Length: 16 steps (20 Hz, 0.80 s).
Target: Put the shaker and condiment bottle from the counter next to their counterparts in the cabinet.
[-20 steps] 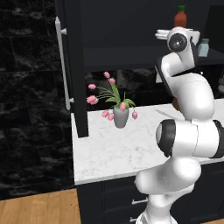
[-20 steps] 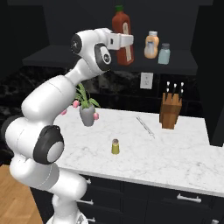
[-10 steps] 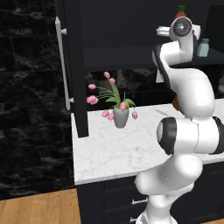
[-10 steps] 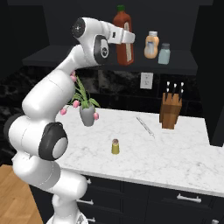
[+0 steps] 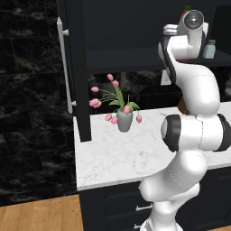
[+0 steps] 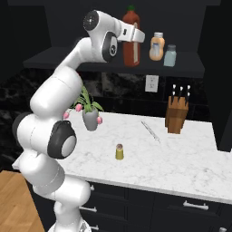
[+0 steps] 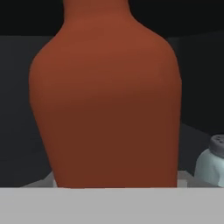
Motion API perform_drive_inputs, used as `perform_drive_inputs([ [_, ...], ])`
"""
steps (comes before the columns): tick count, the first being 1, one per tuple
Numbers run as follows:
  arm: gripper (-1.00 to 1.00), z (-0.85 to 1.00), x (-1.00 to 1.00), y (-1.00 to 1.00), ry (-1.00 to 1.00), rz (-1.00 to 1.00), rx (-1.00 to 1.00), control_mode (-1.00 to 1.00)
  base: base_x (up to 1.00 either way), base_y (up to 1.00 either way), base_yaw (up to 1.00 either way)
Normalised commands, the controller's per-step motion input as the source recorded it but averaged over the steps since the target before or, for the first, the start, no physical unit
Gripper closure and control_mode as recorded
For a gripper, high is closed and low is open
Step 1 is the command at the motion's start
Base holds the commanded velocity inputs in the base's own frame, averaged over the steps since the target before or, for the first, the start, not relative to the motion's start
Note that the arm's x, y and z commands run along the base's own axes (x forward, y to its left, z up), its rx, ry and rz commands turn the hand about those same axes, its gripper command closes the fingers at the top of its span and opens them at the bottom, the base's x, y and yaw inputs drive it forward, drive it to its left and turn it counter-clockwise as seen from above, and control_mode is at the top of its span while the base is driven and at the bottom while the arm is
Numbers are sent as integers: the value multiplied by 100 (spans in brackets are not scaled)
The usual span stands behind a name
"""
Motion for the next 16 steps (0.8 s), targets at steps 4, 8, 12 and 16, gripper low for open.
perform_drive_inputs([
  [4,100,-41,34,-13,-13,3,0,-100,0,0,0],
  [8,100,-40,48,-20,-13,1,0,-100,0,0,0],
  [12,100,-23,59,-25,0,0,0,-100,0,0,0],
  [16,100,-19,64,-22,2,0,0,-100,0,0,0],
])
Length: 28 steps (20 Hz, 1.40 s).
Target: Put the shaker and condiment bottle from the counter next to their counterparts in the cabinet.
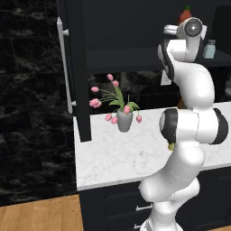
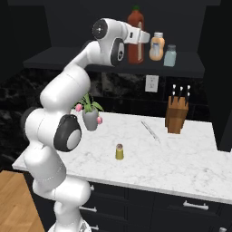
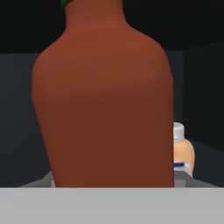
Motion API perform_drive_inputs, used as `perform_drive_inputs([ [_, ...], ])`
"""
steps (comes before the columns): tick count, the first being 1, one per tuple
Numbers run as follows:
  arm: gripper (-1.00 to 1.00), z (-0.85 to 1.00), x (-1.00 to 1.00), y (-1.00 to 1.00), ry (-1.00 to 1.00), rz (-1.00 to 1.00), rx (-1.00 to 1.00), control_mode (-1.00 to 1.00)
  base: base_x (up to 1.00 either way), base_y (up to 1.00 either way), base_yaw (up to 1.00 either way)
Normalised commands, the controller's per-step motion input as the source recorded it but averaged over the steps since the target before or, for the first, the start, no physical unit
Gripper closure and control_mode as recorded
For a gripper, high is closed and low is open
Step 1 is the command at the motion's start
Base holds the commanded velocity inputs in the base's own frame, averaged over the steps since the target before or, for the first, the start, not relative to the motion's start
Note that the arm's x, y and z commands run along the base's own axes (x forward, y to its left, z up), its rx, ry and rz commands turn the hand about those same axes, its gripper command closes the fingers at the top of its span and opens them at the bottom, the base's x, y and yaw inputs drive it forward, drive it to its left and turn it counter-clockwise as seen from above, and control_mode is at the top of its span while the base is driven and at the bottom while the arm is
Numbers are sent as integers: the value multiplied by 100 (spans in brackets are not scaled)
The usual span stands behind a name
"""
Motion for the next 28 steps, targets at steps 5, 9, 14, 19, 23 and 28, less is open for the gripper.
perform_drive_inputs([
  [5,100,-23,63,-17,6,0,0,-100,0,0,0],
  [9,100,-31,62,-23,1,0,0,-100,0,0,0],
  [14,-100,-53,48,-16,0,0,0,-100,0,0,0],
  [19,-100,-21,-19,-9,-1,0,0,-100,0,0,0],
  [23,-100,0,-72,0,-1,0,0,-100,0,0,0],
  [28,-100,-2,-85,0,-4,0,0,-100,0,0,0],
])
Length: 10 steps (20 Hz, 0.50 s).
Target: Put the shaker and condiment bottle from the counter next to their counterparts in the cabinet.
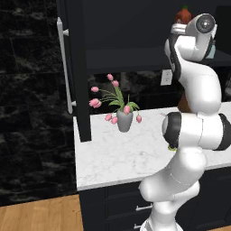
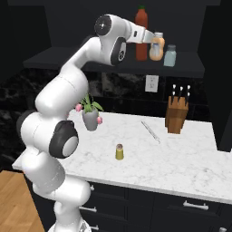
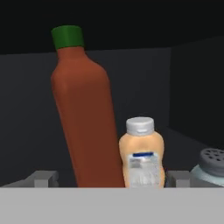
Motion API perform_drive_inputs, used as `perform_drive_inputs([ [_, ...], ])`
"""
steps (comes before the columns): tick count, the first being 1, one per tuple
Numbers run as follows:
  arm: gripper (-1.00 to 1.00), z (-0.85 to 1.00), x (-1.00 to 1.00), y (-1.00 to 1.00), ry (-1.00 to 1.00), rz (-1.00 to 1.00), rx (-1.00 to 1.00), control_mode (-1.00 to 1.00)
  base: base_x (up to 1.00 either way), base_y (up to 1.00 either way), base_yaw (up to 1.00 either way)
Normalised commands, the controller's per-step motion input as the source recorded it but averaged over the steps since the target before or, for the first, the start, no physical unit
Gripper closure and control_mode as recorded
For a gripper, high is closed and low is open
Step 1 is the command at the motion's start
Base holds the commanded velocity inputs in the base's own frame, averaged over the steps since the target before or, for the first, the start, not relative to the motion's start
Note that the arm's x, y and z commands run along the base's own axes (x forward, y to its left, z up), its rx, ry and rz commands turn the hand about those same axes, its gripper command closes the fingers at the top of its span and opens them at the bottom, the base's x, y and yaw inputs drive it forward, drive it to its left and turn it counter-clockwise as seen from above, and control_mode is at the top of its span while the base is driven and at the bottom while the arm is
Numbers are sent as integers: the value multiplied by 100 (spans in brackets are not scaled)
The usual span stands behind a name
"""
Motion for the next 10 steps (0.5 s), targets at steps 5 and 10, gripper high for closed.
perform_drive_inputs([
  [5,-100,-8,-97,0,-5,0,0,-100,0,0,0],
  [10,-100,-1,-100,10,0,0,0,-100,0,0,0],
])
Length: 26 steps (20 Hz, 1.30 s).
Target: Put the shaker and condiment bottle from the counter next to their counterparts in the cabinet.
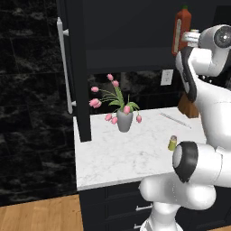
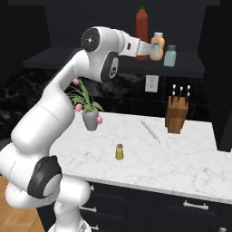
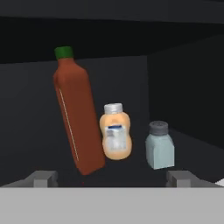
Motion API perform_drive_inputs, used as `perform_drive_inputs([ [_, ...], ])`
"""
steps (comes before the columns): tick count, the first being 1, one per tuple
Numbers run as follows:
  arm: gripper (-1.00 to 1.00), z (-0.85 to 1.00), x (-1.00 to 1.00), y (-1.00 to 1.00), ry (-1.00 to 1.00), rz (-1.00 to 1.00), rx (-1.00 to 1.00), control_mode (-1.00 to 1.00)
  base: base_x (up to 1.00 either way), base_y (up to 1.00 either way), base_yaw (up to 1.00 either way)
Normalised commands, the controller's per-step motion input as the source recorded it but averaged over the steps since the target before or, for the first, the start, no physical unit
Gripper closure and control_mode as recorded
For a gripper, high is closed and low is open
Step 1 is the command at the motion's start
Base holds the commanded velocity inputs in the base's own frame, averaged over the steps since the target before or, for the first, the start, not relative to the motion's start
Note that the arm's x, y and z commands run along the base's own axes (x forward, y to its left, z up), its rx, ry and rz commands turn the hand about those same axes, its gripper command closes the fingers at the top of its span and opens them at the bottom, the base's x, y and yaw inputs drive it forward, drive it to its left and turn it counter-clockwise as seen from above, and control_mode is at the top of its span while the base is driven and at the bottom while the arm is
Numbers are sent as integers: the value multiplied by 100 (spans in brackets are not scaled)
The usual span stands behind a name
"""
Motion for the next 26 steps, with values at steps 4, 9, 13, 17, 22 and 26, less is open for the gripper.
perform_drive_inputs([
  [4,-100,-2,-96,30,0,0,0,-100,0,0,0],
  [9,-100,-3,-94,39,0,0,0,-100,0,0,0],
  [13,-100,-26,-94,30,0,0,-2,-100,0,0,0],
  [17,-100,-5,-65,21,0,-5,-2,-100,0,0,0],
  [22,-100,0,-76,10,0,-10,0,-100,0,0,0],
  [26,-100,-38,-54,28,15,-14,-4,-100,0,0,0],
])
